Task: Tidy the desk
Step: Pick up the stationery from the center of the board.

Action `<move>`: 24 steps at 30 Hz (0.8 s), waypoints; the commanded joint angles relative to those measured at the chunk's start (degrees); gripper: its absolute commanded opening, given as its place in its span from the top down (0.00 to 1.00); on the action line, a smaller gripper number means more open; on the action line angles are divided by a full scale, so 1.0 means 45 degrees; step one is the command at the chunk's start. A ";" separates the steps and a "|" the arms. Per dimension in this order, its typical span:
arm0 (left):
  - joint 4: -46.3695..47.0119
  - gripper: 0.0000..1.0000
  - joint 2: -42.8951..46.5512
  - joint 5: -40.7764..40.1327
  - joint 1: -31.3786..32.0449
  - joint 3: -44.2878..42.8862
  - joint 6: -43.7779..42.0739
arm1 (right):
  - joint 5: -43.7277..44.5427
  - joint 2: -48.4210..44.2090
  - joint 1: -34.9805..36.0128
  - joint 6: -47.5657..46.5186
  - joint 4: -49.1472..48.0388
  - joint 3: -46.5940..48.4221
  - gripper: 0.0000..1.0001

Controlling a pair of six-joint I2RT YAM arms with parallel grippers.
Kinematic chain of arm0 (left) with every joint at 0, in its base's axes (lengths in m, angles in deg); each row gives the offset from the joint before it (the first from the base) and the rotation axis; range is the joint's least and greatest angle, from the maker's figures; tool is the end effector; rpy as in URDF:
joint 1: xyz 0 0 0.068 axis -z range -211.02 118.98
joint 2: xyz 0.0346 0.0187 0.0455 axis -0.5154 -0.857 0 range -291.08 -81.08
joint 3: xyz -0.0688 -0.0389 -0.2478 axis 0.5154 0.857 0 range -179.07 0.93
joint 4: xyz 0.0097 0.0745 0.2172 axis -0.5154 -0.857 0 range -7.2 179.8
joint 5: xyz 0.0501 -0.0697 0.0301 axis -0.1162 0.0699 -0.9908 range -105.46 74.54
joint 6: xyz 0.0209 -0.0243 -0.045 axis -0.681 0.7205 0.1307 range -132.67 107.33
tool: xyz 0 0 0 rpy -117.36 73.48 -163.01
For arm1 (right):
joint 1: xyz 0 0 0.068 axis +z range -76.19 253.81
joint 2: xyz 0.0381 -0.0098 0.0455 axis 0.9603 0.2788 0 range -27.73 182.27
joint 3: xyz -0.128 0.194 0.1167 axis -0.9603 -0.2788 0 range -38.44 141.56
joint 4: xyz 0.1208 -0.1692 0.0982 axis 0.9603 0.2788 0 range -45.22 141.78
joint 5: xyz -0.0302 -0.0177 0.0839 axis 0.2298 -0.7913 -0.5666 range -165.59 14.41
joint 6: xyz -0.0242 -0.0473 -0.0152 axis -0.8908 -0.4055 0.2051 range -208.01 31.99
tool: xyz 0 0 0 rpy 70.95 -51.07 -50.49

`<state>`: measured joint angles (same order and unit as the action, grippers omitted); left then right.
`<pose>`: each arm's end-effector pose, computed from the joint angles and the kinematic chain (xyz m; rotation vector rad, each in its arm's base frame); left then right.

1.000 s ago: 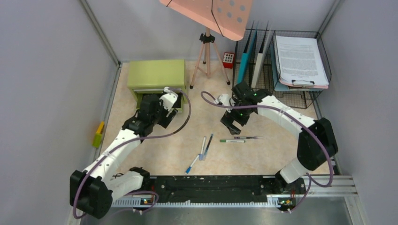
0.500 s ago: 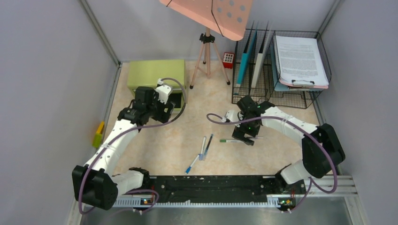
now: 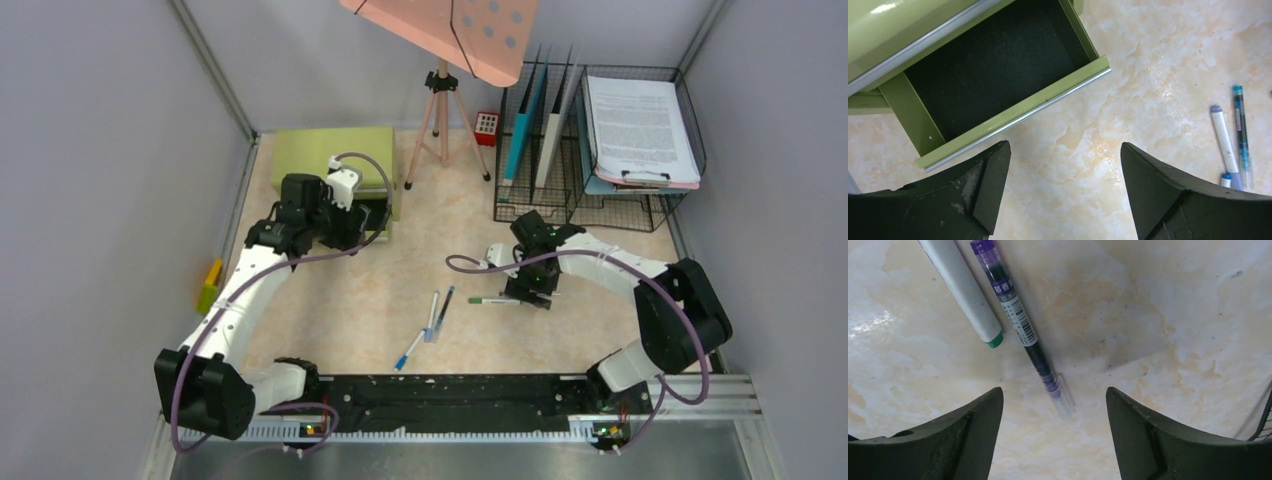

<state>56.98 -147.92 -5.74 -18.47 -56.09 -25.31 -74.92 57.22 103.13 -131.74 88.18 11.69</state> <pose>0.2145 -0.0543 0.2920 0.5875 2.2339 -0.1955 0.1992 0.1113 0.1829 -1.7475 2.3626 -0.0549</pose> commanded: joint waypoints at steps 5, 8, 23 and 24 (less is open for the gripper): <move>-0.0681 0.14 -0.0332 0.1117 -0.0482 -0.1616 0.0477 | 0.0222 0.0733 -0.0158 -0.0313 -0.1132 -0.0420 0.43; -0.0755 0.14 -0.0311 0.1237 -0.0640 -0.1798 0.0576 | 0.0188 0.0926 -0.0184 -0.0342 -0.1179 -0.0480 0.55; -0.1982 0.13 -0.1391 0.3547 -0.4145 -0.3380 0.2744 | -0.1930 0.1867 -0.0133 0.0908 0.1610 0.5188 1.00; -0.1957 0.13 -0.1404 0.3664 -0.4432 -0.3377 0.2777 | -0.2026 0.2097 0.0010 0.1069 0.1780 0.5840 1.00</move>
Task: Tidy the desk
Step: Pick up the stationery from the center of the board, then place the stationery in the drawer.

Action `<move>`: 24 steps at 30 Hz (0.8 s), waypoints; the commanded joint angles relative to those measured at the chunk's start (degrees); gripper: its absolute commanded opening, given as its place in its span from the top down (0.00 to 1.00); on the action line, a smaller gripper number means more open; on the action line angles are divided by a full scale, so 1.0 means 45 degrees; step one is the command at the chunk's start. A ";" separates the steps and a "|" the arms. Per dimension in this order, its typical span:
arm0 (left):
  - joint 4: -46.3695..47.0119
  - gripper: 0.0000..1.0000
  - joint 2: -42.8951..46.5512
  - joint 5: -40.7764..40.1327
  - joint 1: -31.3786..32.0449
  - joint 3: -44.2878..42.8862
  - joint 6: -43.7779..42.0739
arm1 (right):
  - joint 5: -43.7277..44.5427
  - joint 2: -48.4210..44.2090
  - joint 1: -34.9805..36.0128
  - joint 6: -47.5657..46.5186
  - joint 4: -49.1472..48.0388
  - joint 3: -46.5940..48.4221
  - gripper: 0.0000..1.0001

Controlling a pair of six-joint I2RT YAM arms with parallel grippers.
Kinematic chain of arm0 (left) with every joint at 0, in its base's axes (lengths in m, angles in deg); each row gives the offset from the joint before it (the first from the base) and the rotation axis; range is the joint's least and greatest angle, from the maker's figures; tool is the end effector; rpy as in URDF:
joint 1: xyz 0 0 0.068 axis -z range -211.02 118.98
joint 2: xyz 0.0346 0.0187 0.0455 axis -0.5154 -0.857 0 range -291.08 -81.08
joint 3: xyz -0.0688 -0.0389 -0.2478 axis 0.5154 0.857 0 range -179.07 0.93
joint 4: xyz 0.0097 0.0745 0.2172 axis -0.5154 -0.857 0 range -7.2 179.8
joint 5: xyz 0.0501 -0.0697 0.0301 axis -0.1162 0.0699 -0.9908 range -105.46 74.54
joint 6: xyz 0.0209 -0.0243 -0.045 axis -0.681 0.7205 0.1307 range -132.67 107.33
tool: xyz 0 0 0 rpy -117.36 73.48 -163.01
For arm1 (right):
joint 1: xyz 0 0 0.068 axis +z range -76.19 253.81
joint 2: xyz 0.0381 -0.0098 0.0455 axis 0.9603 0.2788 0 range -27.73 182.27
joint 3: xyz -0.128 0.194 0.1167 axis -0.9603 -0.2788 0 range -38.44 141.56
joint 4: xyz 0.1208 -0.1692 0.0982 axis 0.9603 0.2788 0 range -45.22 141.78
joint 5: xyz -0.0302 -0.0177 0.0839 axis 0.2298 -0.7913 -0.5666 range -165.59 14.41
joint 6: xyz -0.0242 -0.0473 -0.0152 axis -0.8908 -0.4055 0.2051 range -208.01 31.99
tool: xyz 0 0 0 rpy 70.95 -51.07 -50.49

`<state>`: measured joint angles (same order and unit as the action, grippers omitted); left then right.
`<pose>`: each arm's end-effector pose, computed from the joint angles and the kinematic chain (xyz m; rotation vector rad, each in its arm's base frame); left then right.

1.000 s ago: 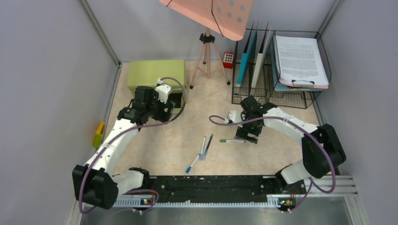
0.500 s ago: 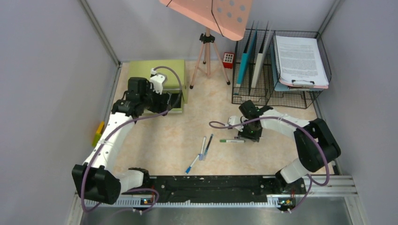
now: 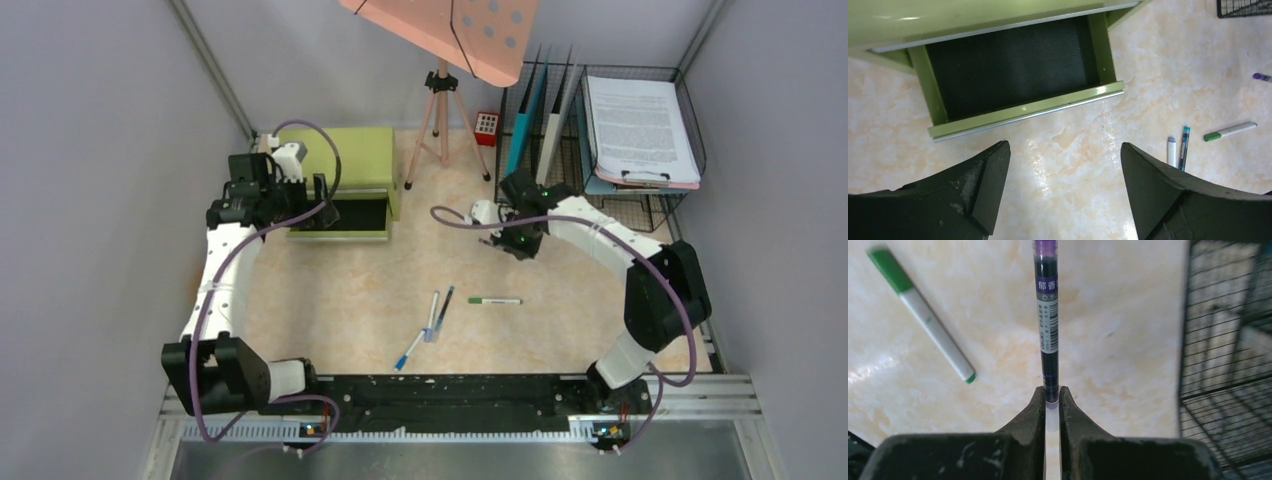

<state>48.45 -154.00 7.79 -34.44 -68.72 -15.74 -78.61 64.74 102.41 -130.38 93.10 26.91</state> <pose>0.2381 -0.0007 0.3249 0.1909 2.2999 -0.4179 0.2397 0.1329 0.2133 -1.6813 2.3419 0.0314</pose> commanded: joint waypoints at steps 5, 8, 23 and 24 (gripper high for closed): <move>0.0066 0.13 -0.0164 0.1274 -0.2378 -0.0642 0.1278 | -0.0583 0.1751 0.1522 0.1350 0.0760 0.5386 1.00; 0.0108 0.13 -0.0053 0.1352 -0.2965 -0.0627 0.1420 | -0.0075 0.3074 0.2345 0.1722 0.0841 0.7543 1.00; 0.0281 0.13 0.1339 0.1304 -0.4917 -0.0139 0.1583 | 0.2101 0.8911 0.5535 0.1960 0.1793 1.6406 1.00; 0.0266 0.13 0.1430 0.1290 -0.4981 -0.0105 0.1581 | 0.2236 0.9008 0.5690 0.1904 0.1442 1.6367 1.00</move>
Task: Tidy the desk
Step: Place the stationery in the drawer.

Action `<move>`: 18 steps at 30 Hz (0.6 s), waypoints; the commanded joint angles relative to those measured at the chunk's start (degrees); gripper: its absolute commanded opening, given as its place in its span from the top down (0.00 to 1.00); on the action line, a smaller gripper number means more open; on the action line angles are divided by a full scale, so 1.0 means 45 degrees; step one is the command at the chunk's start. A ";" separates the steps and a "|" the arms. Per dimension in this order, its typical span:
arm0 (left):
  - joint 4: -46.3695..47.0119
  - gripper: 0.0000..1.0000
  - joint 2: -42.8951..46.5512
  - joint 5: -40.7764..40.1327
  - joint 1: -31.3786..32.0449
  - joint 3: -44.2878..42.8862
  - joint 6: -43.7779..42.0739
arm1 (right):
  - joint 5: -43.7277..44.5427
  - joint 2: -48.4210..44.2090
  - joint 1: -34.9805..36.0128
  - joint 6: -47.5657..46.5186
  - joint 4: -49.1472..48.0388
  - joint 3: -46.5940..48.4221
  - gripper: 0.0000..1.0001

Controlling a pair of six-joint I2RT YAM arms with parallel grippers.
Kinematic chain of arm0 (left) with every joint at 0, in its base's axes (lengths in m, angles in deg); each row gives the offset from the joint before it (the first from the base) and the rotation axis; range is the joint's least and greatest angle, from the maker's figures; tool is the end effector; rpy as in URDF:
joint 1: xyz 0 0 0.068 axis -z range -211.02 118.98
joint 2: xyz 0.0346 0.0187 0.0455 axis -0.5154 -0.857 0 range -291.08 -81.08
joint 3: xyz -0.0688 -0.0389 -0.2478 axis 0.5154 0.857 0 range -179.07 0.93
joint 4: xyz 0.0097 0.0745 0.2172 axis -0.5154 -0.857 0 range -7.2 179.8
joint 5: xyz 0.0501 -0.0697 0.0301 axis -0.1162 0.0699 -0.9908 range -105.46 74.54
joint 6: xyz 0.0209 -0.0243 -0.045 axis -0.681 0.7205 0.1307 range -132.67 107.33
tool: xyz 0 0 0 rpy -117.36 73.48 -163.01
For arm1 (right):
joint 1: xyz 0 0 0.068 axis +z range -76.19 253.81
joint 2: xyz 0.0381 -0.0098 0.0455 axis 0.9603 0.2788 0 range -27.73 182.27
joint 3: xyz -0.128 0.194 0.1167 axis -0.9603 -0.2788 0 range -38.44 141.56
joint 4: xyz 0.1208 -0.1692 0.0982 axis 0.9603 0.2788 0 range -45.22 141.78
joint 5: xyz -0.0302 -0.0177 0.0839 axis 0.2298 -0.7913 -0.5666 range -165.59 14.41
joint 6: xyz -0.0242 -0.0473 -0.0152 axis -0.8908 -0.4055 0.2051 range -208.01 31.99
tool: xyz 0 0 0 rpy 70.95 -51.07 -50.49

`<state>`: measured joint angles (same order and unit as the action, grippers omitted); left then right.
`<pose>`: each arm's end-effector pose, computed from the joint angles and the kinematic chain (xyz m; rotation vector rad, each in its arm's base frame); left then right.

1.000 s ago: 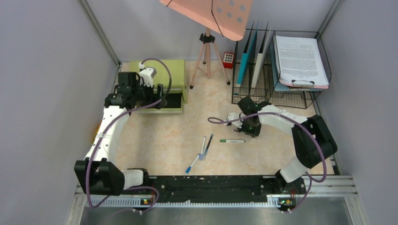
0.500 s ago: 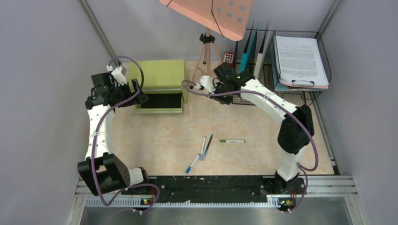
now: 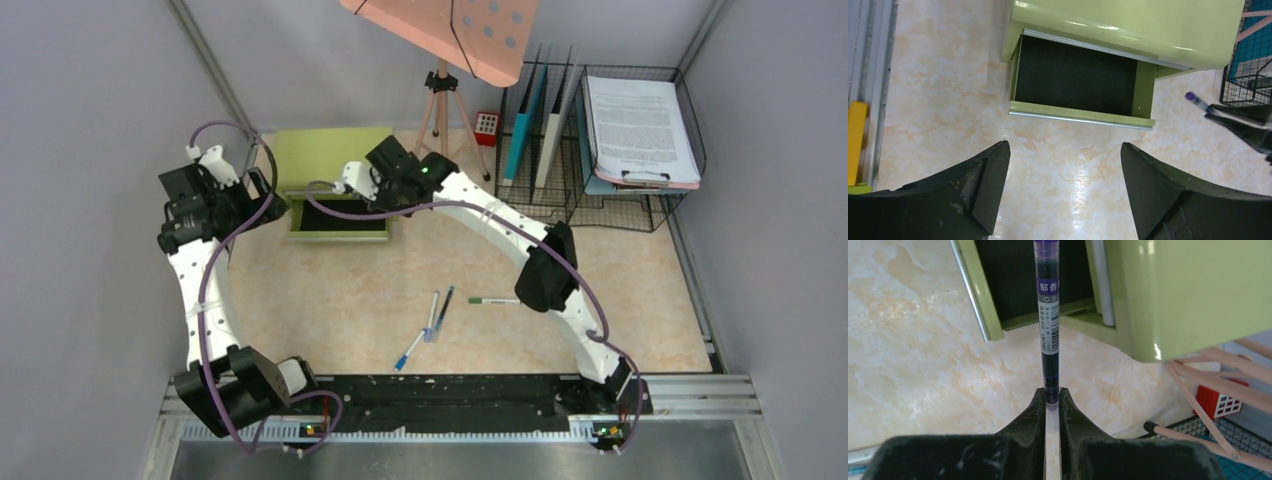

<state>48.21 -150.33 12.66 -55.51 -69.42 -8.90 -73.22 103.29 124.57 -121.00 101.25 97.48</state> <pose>0.2098 0.0760 0.3425 -0.2891 2.1842 -0.3578 0.2917 0.3545 0.2931 -1.6365 1.8523 0.0827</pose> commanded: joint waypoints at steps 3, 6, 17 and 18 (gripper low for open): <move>0.0320 0.13 0.0876 0.0357 -0.0489 0.0225 0.0093 | 0.1144 0.0788 0.1002 -0.0147 -0.0993 0.0728 1.00; 0.0500 0.13 0.1116 0.0374 -0.0608 0.0529 0.0098 | 0.1256 0.1124 0.1135 -0.0081 -0.1590 0.0898 1.00; 0.0841 0.13 0.1255 -0.0136 -0.0785 0.1164 -0.0079 | 0.1142 0.2123 0.1302 -0.0080 -0.3115 0.1660 1.00; 0.0842 0.13 0.1284 -0.0182 -0.0798 0.1165 -0.0108 | 0.1146 0.2172 0.1322 -0.0106 -0.3242 0.1702 1.00</move>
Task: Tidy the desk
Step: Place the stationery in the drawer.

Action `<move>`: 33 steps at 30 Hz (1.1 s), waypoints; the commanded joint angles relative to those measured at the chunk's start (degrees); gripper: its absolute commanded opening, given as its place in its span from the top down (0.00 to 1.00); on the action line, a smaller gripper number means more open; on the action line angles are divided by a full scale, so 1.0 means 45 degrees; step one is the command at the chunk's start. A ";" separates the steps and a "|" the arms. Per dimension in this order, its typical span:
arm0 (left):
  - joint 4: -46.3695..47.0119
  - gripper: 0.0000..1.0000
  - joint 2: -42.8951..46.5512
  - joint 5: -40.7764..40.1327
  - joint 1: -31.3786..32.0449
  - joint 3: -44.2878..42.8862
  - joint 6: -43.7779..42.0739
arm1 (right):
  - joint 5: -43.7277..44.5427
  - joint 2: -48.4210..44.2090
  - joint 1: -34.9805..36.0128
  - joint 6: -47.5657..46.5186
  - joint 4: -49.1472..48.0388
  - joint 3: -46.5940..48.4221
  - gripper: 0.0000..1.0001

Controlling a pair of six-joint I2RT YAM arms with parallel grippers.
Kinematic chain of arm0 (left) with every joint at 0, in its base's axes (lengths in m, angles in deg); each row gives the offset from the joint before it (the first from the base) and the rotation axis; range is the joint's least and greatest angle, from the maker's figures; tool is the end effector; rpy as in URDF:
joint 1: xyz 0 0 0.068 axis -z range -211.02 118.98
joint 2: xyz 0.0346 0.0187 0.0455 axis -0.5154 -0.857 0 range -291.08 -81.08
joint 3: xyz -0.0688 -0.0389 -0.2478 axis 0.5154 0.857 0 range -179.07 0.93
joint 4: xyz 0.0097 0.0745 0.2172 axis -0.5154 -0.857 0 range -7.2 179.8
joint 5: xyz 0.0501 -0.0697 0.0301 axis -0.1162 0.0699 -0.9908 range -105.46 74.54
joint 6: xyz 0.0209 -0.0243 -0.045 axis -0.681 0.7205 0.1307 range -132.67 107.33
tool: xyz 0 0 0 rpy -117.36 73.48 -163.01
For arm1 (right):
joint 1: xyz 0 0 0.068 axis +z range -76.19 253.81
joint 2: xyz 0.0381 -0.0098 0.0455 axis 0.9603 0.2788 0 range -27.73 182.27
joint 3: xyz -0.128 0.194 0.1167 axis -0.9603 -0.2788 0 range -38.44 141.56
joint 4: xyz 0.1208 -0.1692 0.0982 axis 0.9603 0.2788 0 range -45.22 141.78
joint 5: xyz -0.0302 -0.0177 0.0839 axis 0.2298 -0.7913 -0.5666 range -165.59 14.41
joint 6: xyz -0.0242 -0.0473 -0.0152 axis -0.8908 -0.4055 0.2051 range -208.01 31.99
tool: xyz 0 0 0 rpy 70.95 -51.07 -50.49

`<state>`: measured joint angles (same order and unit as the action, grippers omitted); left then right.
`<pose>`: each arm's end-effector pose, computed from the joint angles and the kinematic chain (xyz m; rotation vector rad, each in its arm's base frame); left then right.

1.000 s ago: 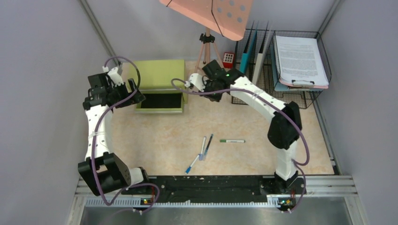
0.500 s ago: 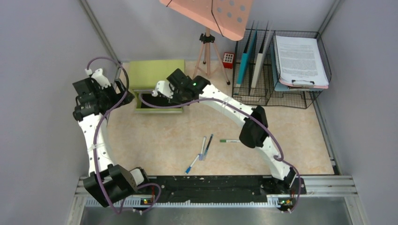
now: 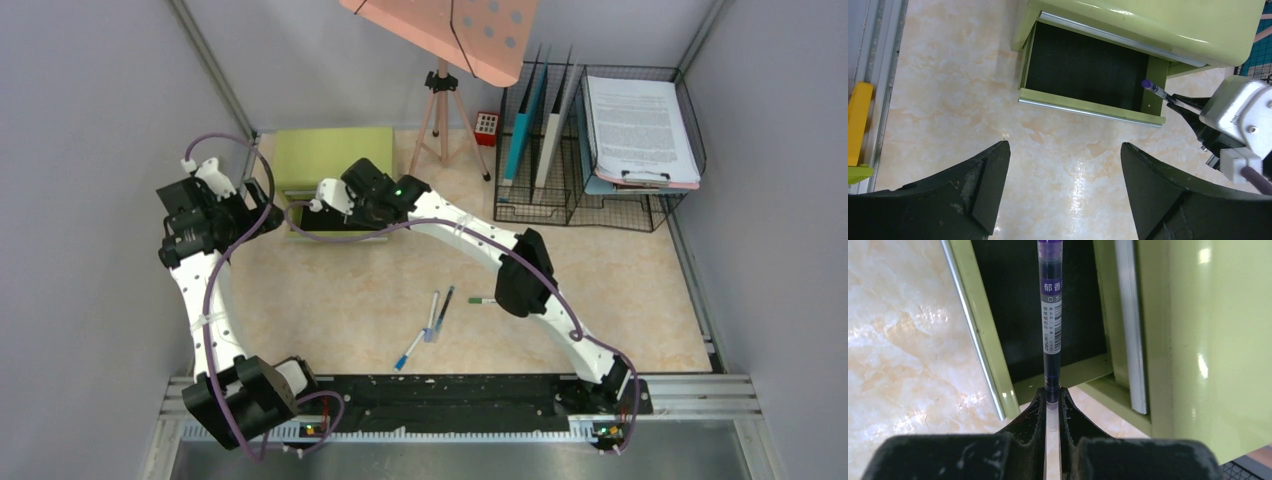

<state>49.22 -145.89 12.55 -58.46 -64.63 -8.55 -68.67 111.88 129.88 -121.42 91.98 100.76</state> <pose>0.1908 0.0791 0.3346 -0.3471 2.1627 -0.3257 0.2815 0.4103 0.2523 -1.6449 1.7397 0.0406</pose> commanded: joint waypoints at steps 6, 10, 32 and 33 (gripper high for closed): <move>0.0701 0.13 0.0499 -0.0486 -0.0265 0.0206 -0.0223 | 0.0167 0.0713 0.0325 -0.0159 -0.1887 0.1225 0.97; 0.0736 0.13 0.0659 -0.0659 -0.0392 0.0226 -0.0149 | 0.0201 0.1122 0.0386 -0.0181 -0.2090 0.1546 0.92; 0.1217 0.12 0.1162 0.0161 -0.0578 0.0326 -0.1769 | -0.0200 -0.0546 0.0404 0.1029 -0.1841 0.1225 0.50; 0.1328 0.10 0.1274 0.0367 -0.0571 0.0406 -0.2018 | -0.0208 -0.0838 0.0407 0.1195 -0.1754 0.1073 0.50</move>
<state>50.59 -143.33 10.06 -60.63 -63.83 -12.88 -68.36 117.74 130.65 -119.82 83.98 104.98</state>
